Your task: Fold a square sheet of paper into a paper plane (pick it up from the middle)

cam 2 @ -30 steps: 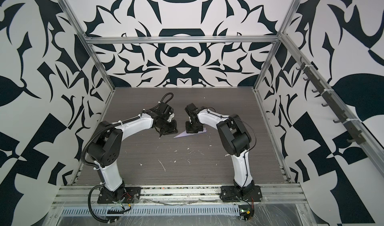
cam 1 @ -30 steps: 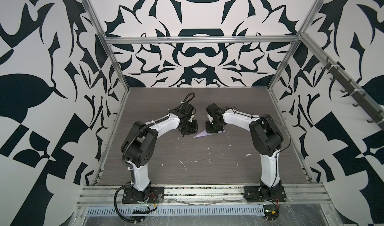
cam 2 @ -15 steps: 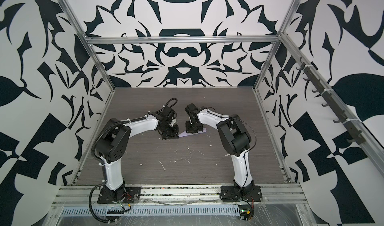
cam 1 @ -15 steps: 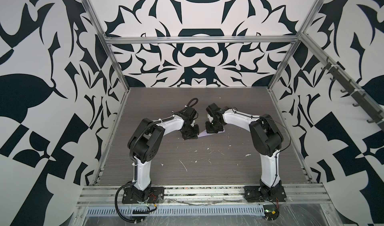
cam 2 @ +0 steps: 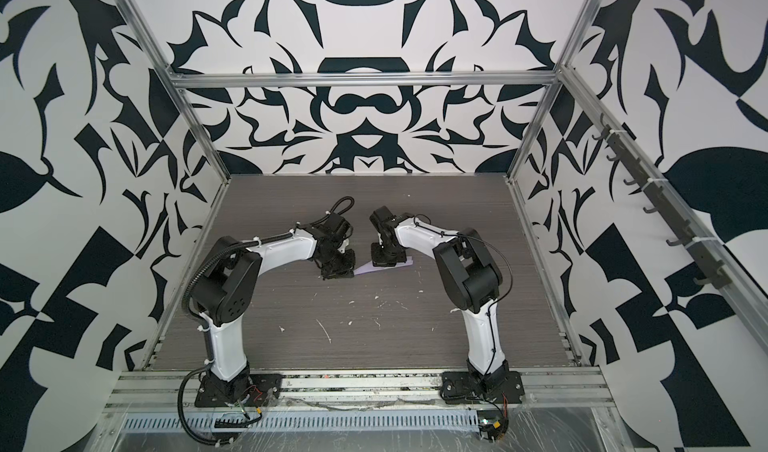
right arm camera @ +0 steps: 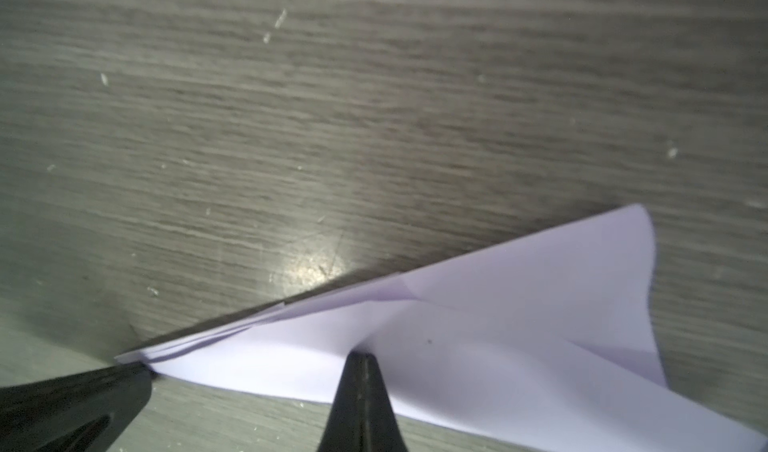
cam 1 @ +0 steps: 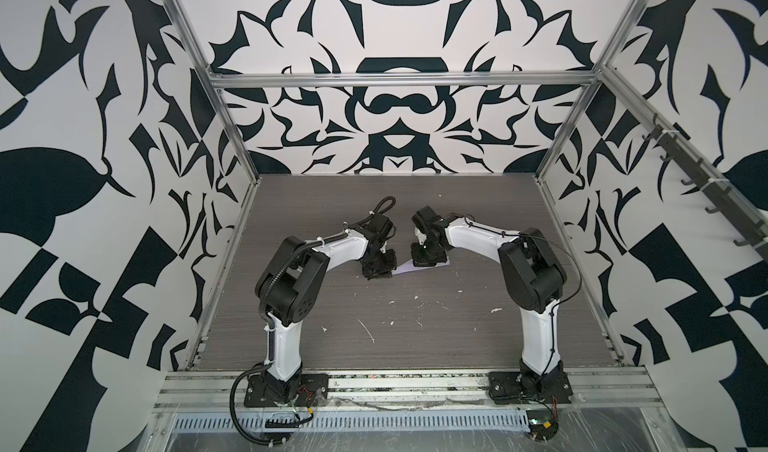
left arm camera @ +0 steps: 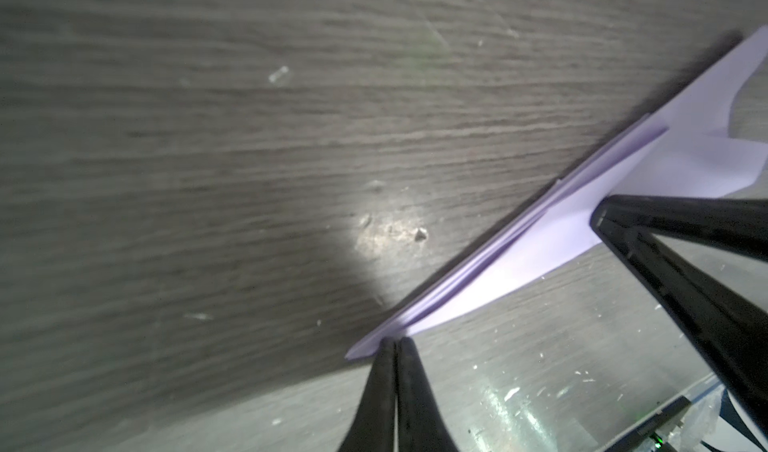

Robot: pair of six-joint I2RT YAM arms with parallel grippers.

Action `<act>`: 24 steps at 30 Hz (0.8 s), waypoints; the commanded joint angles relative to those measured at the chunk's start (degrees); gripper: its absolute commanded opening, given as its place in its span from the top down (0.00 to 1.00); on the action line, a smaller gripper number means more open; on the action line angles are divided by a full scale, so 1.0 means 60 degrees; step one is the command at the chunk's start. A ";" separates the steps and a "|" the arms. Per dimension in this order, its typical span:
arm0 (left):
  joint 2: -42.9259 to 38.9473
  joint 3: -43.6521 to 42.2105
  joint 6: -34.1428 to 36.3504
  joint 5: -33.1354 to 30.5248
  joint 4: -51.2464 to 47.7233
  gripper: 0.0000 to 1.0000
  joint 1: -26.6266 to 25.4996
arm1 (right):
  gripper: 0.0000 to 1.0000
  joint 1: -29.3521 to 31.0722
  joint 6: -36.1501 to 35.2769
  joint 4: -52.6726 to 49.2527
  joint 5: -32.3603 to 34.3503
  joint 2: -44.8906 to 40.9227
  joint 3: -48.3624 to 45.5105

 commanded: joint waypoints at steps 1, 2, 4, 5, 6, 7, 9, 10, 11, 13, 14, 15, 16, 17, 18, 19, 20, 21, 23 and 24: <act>-0.0141 -0.0152 -0.0267 -0.0495 -0.0490 0.92 0.0305 | 1.00 -0.0127 -0.0136 -0.0630 0.1101 0.1332 -0.0746; -0.0198 -0.0207 -0.0309 -0.0507 -0.0490 0.92 0.0384 | 1.00 -0.0131 -0.0136 -0.0630 0.1101 0.1332 -0.0748; -0.0275 -0.0279 -0.0328 -0.0520 -0.0487 0.92 0.0519 | 1.00 -0.0135 -0.0132 -0.0629 0.1101 0.1325 -0.0733; -0.0326 -0.0293 -0.0301 -0.0524 -0.0498 0.92 0.0566 | 1.00 -0.0135 -0.0124 -0.0620 0.1101 0.1318 -0.0732; -0.0388 -0.0296 -0.0272 -0.0505 -0.0489 0.92 0.0594 | 1.00 -0.0129 -0.0140 -0.0616 0.1100 0.1318 -0.0732; -0.0475 -0.0297 -0.0232 -0.0445 -0.0430 0.91 0.0608 | 1.00 -0.0127 -0.0149 -0.0616 0.1087 0.1303 -0.0719; -0.0729 -0.0372 -0.0167 -0.0100 -0.0091 0.91 0.0598 | 1.00 -0.0127 -0.0150 -0.0616 0.1068 0.1275 -0.0713; -0.0893 -0.0443 -0.0167 0.0195 0.0211 0.91 0.0601 | 1.00 -0.0127 -0.0149 -0.0615 0.1065 0.1260 -0.0717; -0.1019 -0.0492 -0.0167 0.0461 0.0495 0.91 0.0584 | 1.00 -0.0127 -0.0140 -0.0602 0.1058 0.1248 -0.0724; -0.1254 -0.0558 -0.0276 0.0828 0.0960 0.90 0.0512 | 1.00 -0.0127 -0.0138 -0.0601 0.1036 0.1245 -0.0717; -0.1291 -0.0562 -0.0298 0.0986 0.1131 0.90 0.0457 | 1.00 -0.0138 -0.0150 -0.0601 0.1026 0.1245 -0.0707; -0.1277 -0.0533 -0.0313 0.1129 0.1233 0.90 0.0405 | 1.00 -0.0127 -0.0150 -0.0598 0.1028 0.1245 -0.0707; -0.1201 -0.0493 -0.0328 0.1235 0.1285 0.90 0.0330 | 1.00 -0.0127 -0.0147 -0.0588 0.1028 0.1245 -0.0708; -0.1094 -0.0411 -0.0328 0.1302 0.1308 0.90 0.0259 | 1.00 -0.0127 -0.0153 -0.0587 0.1001 0.1258 -0.0716; -0.0950 -0.0338 -0.0336 0.1324 0.1297 0.90 0.0182 | 1.00 -0.0127 -0.0163 -0.0572 0.0977 0.1259 -0.0710; -0.0793 -0.0264 -0.0330 0.1339 0.1283 0.90 0.0131 | 1.00 -0.0128 -0.0165 -0.0558 0.0959 0.1274 -0.0714; -0.0654 -0.0198 -0.0328 0.1355 0.1240 0.90 0.0090 | 1.00 -0.0127 -0.0156 -0.0557 0.0942 0.1274 -0.0715; -0.0528 -0.0142 -0.0328 0.1332 0.1183 0.91 0.0059 | 1.00 -0.0128 -0.0145 -0.0543 0.0930 0.1274 -0.0710; -0.0303 -0.0068 -0.0328 0.1231 0.1061 0.92 0.0056 | 1.00 -0.0130 -0.0139 -0.0543 0.0897 0.1259 -0.0703; -0.0219 -0.0050 -0.0321 0.1156 0.0973 0.92 0.0056 | 1.00 -0.0127 -0.0152 -0.0543 0.0896 0.1245 -0.0702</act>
